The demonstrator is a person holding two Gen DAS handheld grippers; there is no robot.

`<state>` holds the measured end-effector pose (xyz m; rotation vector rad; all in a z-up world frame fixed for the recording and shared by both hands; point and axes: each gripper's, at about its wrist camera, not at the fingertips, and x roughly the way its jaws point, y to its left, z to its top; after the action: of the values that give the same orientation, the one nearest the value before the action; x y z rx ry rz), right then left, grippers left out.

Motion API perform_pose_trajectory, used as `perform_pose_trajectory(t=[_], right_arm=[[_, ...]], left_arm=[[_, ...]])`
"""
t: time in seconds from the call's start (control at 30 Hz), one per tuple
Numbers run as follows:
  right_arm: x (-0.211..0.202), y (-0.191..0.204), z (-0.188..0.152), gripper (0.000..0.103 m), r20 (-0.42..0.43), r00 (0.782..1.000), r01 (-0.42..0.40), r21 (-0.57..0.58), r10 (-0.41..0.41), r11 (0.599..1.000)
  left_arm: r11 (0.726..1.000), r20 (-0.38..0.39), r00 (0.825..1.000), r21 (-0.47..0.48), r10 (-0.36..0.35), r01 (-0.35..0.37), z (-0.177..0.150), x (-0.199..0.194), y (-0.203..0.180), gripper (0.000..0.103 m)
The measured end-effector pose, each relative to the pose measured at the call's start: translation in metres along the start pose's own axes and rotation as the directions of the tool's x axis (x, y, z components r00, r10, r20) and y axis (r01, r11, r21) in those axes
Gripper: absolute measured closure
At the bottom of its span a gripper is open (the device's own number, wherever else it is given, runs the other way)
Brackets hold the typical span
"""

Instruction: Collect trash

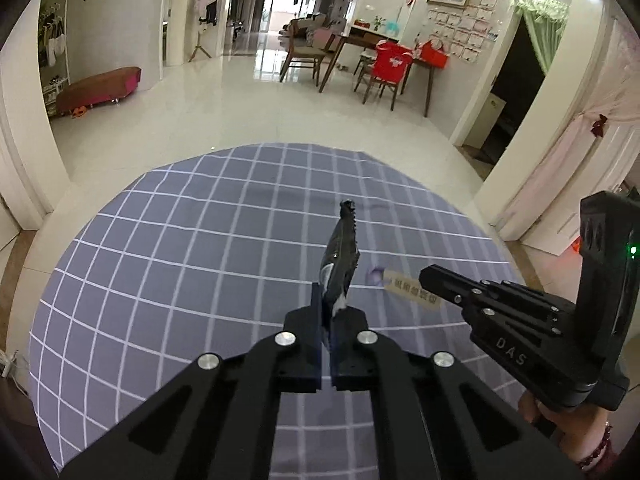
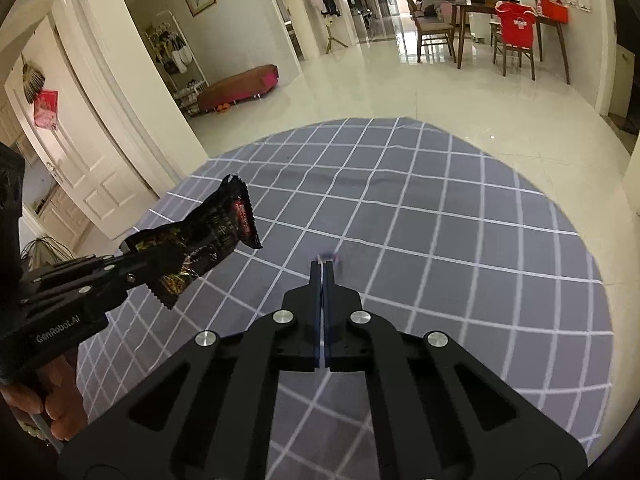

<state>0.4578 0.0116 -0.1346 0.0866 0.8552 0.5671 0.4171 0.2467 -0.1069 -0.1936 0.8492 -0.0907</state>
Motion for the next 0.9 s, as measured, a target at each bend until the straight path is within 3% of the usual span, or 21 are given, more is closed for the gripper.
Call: perform_pose_trajectory(t=[0.23, 0.33, 0.47, 0.5, 0.53, 0.57, 0.6, 0.7, 0.9], right_arm=[[-0.046, -0.012, -0.012, 0.102, 0.039, 0.999, -0.008, 0.023, 0.007, 1.0], [-0.053, -0.019, -0.02, 0.101, 0.007, 0.999, -0.05, 0.062, 0.05, 0.997], [-0.052, -0.017, -0.028, 0.1, -0.008, 1.0, -0.025, 0.044, 0.025, 0.999], [-0.05, -0.016, -0.028, 0.093, -0.01, 1.0, -0.018, 0.039, 0.019, 0.999], [-0.047, -0.014, -0.028, 0.067, -0.01, 1.0, -0.007, 0.029, 0.007, 1.0], [-0.044, -0.012, -0.029, 0.05, -0.004, 1.0, 0.008, 0.019, -0.008, 1.0], [-0.04, -0.009, -0.031, 0.041, 0.005, 0.999, 0.035, -0.003, -0.035, 0.999], [-0.023, -0.006, -0.033, 0.041, -0.022, 0.999, 0.041, -0.035, -0.042, 0.999], [0.015, 0.0, -0.031, 0.042, -0.065, 0.989, 0.121, -0.146, -0.132, 0.982]], left_arm=[[0.999, 0.052, 0.998, 0.043, -0.031, 0.028, -0.017, -0.03, -0.049, 0.101], [0.998, 0.07, 0.998, 0.065, -0.007, 0.002, -0.026, -0.039, -0.066, 0.101], [0.996, 0.071, 0.997, 0.075, 0.032, -0.037, -0.035, -0.046, -0.077, 0.101], [0.996, 0.069, 0.997, 0.072, 0.044, -0.049, -0.037, -0.046, -0.076, 0.101], [0.996, 0.065, 0.997, 0.066, 0.048, -0.052, -0.039, -0.046, -0.075, 0.101], [0.997, 0.061, 0.997, 0.063, 0.049, -0.052, -0.039, -0.045, -0.073, 0.101], [0.997, 0.055, 0.997, 0.057, 0.051, -0.054, -0.041, -0.044, -0.07, 0.101], [0.997, 0.048, 0.997, 0.052, 0.059, -0.062, -0.044, -0.041, -0.06, 0.101], [0.998, 0.023, 0.998, 0.024, 0.065, -0.065, -0.042, -0.028, -0.036, 0.101]])
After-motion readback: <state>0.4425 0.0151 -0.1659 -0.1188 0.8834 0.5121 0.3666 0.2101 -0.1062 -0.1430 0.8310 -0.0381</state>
